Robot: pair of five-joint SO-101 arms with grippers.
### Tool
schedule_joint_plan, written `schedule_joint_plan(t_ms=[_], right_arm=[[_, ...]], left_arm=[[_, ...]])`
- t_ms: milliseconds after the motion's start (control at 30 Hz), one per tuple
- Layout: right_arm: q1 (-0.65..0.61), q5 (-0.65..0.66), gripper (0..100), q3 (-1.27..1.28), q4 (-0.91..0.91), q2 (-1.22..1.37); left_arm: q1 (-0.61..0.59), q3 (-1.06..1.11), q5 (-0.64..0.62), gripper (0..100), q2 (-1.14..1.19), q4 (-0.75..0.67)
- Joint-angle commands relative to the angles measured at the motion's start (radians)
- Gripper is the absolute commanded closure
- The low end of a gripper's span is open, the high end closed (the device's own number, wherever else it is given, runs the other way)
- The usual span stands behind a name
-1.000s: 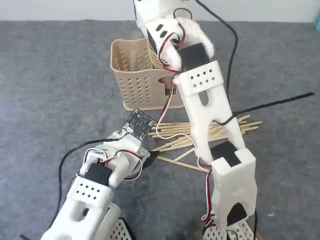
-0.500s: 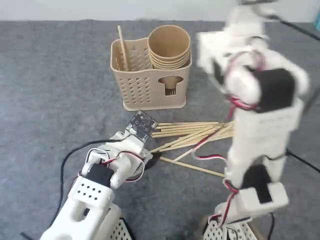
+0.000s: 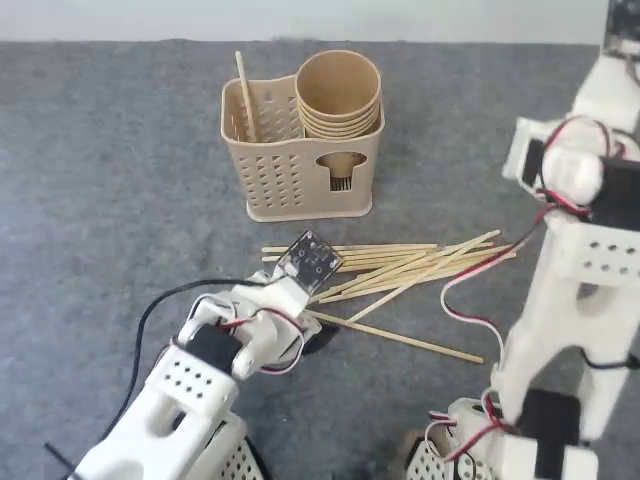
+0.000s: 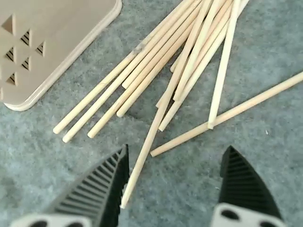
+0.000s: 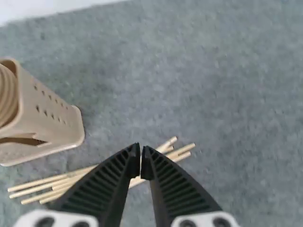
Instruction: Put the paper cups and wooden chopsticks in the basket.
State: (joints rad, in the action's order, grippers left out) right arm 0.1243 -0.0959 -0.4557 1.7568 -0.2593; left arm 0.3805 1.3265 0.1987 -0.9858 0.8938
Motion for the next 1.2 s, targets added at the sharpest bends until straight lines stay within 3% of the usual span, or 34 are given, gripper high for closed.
schedule_joint_plan(t_ms=[0,133,267,467,700,1167], right_arm=[[0.056,0.037,97.2,0.176,-0.018,-0.127],[0.166,0.037,97.2,0.529,-0.174,-0.260],[0.271,0.037,97.2,1.002,-0.455,-0.377],[0.294,0.038,97.2,1.484,-0.783,-0.403],[0.300,0.038,97.2,1.562,-0.868,-0.355],[0.349,0.038,97.2,1.562,-0.901,-0.344]], left_arm=[[0.015,-0.153,-0.012,70,0.206,0.003],[0.052,-0.243,-0.003,70,0.385,0.000],[0.144,-0.295,-0.011,70,0.437,0.000],[0.209,-0.341,-0.008,70,0.448,0.003],[0.302,-0.427,-0.011,70,0.505,0.002],[0.356,-1.013,-0.040,79,1.231,-0.041]])
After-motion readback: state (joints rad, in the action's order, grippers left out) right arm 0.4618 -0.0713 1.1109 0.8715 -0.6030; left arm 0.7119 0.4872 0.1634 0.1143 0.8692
